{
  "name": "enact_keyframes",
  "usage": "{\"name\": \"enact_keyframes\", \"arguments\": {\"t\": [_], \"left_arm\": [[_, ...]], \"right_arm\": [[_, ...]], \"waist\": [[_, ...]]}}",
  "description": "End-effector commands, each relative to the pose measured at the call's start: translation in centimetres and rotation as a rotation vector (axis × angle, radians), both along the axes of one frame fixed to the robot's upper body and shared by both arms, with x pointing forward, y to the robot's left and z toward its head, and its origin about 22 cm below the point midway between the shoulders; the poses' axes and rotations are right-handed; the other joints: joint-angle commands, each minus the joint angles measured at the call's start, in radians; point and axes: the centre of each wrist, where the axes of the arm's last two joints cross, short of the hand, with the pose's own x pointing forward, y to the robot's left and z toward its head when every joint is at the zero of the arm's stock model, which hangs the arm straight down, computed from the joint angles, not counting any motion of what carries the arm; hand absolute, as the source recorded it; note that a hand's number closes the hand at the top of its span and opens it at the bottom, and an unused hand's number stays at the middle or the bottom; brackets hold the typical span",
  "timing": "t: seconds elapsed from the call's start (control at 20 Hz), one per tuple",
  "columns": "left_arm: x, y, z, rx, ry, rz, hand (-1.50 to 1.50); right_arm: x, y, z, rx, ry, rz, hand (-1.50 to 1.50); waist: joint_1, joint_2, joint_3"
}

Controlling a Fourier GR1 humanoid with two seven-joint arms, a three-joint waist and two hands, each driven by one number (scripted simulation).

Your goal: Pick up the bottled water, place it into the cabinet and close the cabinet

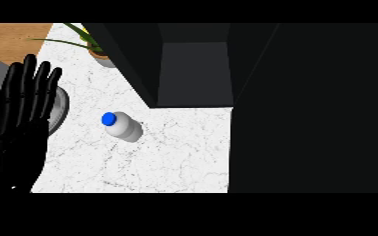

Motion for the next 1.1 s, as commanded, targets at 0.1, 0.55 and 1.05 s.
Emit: {"name": "enact_keyframes", "arguments": {"t": [0.1,0.55,1.05], "left_arm": [[2.3,3.9,-0.1,-0.024,0.017,-0.126,-1.50],[3.0,5.1,0.0,-0.177,0.244,-0.335,-1.50],[1.2,7.5,-1.8,-0.067,0.334,-0.227,-1.50]], "right_arm": [[-1.8,0.4,-0.2,0.028,0.026,-0.059,-1.50],[-7.2,0.8,1.0,0.060,0.156,0.223,-1.50],[-13.0,1.8,3.7,0.072,0.160,0.229,-1.50]], "waist": [[0.004,-0.042,-0.011],[0.005,-0.047,-0.010],[-0.001,-0.046,-0.011]]}}
